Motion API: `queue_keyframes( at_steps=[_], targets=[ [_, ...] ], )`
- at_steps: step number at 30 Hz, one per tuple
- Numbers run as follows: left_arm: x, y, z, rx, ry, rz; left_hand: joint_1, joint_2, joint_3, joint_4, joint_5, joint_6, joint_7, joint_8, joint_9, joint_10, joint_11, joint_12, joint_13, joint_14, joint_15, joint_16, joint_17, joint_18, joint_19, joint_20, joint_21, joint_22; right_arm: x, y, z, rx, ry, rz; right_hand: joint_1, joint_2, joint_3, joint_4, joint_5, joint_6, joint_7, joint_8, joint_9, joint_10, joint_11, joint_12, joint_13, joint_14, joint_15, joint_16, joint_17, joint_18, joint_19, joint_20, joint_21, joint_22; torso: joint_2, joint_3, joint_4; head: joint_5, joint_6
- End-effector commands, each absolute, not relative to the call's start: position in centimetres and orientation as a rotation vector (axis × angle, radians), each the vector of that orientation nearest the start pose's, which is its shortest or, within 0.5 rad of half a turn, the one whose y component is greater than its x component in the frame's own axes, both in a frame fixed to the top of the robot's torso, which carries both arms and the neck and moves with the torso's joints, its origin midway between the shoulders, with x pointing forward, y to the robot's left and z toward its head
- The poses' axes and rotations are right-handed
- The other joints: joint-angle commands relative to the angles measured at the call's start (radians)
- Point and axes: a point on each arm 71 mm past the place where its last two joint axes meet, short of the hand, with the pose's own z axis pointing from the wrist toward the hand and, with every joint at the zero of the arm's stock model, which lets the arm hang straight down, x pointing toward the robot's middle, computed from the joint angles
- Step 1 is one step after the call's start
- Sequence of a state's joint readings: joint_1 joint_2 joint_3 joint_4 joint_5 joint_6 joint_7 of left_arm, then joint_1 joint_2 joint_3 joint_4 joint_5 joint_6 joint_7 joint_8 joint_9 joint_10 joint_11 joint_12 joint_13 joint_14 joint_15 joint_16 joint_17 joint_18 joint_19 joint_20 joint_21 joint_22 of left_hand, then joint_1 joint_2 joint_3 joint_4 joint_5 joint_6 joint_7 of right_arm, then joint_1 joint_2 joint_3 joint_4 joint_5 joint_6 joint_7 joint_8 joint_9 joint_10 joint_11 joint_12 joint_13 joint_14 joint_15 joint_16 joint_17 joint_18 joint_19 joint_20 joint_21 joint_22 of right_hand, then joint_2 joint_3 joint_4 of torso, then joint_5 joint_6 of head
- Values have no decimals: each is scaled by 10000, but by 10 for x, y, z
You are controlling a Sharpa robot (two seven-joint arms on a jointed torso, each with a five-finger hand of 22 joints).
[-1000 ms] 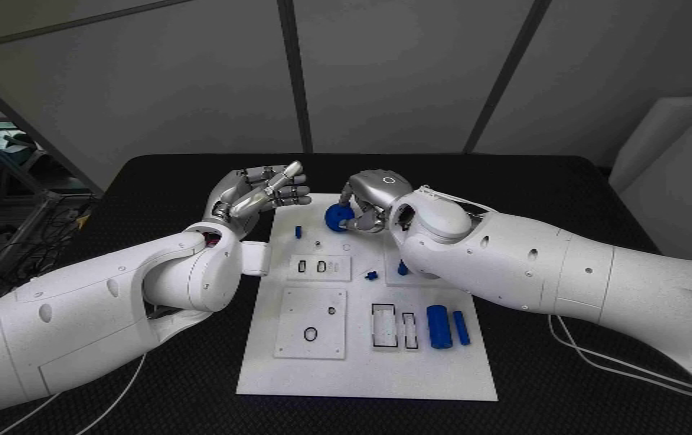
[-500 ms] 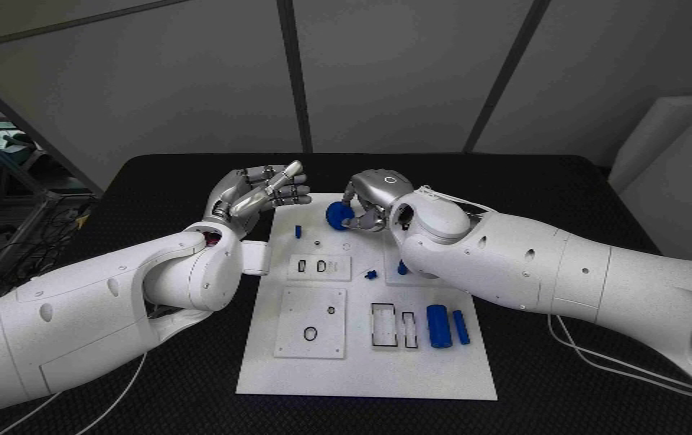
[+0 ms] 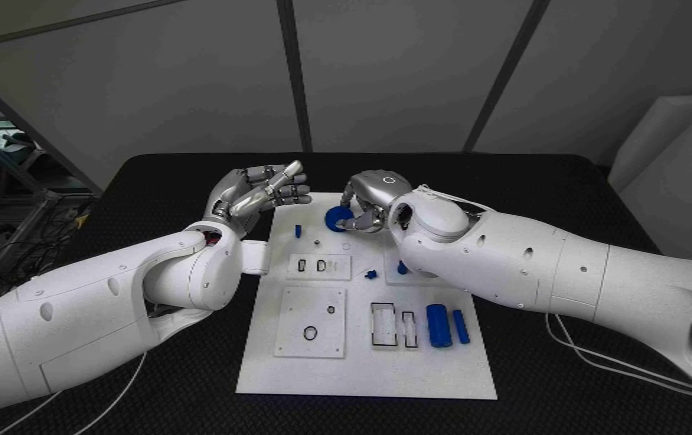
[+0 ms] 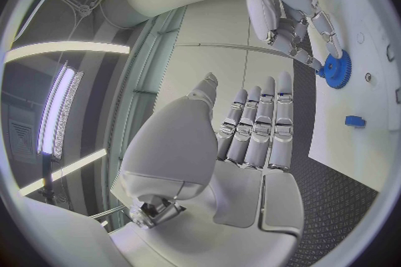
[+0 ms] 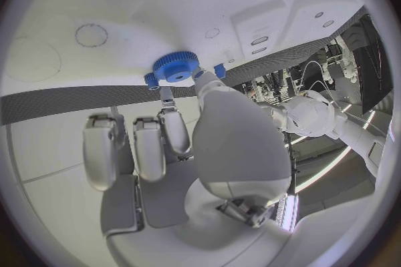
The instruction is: Assemble the parts on the task board
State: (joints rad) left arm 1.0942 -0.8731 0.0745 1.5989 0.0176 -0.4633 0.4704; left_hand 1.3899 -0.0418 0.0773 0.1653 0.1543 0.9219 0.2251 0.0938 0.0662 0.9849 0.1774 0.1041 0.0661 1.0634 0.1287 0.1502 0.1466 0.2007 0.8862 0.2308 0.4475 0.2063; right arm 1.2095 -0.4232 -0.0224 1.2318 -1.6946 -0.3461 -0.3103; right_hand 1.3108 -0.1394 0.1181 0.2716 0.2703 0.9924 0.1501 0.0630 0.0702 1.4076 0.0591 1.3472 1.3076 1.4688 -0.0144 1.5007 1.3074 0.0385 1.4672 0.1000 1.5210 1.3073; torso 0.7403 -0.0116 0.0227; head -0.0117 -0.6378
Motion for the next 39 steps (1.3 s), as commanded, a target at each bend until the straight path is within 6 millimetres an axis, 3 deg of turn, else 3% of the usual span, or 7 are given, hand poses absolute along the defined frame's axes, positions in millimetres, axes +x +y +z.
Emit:
queue_keyframes(
  at_steps=[1, 13, 21, 26, 33, 35, 39],
  targets=[
    [476, 213, -176, -11779, 12457, -15272, -11, 68, -7, -73, -43, 27, 39, -57, -2, -22, 29, -45, -4, -72, 27, -44, 17, -203, -48, 17, 58, -10, 527, -68, -181, -2705, 15578, 5227, -299, 59, -35, 179, 287, 12, -39, 38, 19, -2, 40, -6, 231, 728, 71, 35, 1287, -121, 198, 58, -22, 1591, -1, -1, -5, 6, 3],
    [477, 218, -177, -11779, 12448, -15209, -14, 69, -11, -81, -43, 19, 42, -68, -3, -34, 33, -57, -6, -77, 30, -56, 20, -203, -54, 20, 58, -12, 515, -102, -167, -1635, 14535, 6742, 120, 234, 258, -130, 701, 206, -41, 58, 43, -22, 21, -32, 222, 683, 50, -65, 1100, -76, 58, 36, -115, 1421, -27, 25, -62, 40, 31],
    [477, 225, -177, -11662, 12459, -15045, -8, 89, -5, -100, -41, 46, 22, -66, 2, -9, 20, -55, -1, -42, 22, -52, 34, -199, -58, 19, 62, -13, 506, -173, -160, -58, 15231, 8409, 931, -13, 335, -596, 150, 370, -66, 81, 45, -1191, -28, -1814, -1501, 250, -7, -1108, -534, 357, -1377, -19, -1159, -365, -107, 95, -322, 118, 144],
    [477, 226, -179, -11681, 12492, -15002, -8, 89, -5, -100, -41, 46, 22, -66, 2, -9, 20, -55, -1, -42, 22, -52, 34, -199, -58, 19, 62, -13, 505, -216, -159, 595, 15486, 8694, 1100, -155, 134, -719, 213, 241, -63, 35, 17, -1223, -25, -1995, -1689, 224, -10, -1319, -766, 398, -1503, -20, -1336, -582, -140, 165, -449, -64, 223],
    [477, 225, -183, -11744, 12575, -15006, -2, 95, -2, -110, -40, 59, 13, -64, 5, 4, 13, -53, 1, -34, 19, -55, 39, -197, -60, 19, 64, -14, 514, -254, -161, 1075, 15445, 8163, 1365, -160, 36, -868, 401, 200, -65, 39, 13, -1131, -33, -1927, -1640, 294, -22, -1270, -629, 384, -1432, -34, -1346, -549, -157, 246, -472, -149, 232],
    [476, 224, -184, -11762, 12598, -15008, -2, 95, -2, -110, -40, 59, 13, -64, 5, 4, 13, -53, 1, -34, 19, -55, 39, -197, -60, 19, 64, -14, 517, -262, -163, 1176, 15440, 8010, 1389, -163, 26, -883, 425, 193, -64, 38, 12, -1100, -33, -1885, -1600, 313, -22, -1233, -567, 376, -1403, -35, -1330, -517, -152, 210, -437, -216, 233],
    [476, 224, -186, -11793, 12624, -14996, 5, 100, 0, -121, -39, 71, 4, -62, 7, 17, 7, -50, 3, -28, 15, -57, 43, -196, -61, 18, 66, -14, 522, -272, -165, 1328, 15466, 7805, 1433, -176, 1, -913, 457, 177, -60, 35, 10, -1062, -31, -1830, -1551, 340, -21, -1184, -486, 370, -1379, -36, -1320, -496, -151, 223, -429, -225, 209]
  ],
)
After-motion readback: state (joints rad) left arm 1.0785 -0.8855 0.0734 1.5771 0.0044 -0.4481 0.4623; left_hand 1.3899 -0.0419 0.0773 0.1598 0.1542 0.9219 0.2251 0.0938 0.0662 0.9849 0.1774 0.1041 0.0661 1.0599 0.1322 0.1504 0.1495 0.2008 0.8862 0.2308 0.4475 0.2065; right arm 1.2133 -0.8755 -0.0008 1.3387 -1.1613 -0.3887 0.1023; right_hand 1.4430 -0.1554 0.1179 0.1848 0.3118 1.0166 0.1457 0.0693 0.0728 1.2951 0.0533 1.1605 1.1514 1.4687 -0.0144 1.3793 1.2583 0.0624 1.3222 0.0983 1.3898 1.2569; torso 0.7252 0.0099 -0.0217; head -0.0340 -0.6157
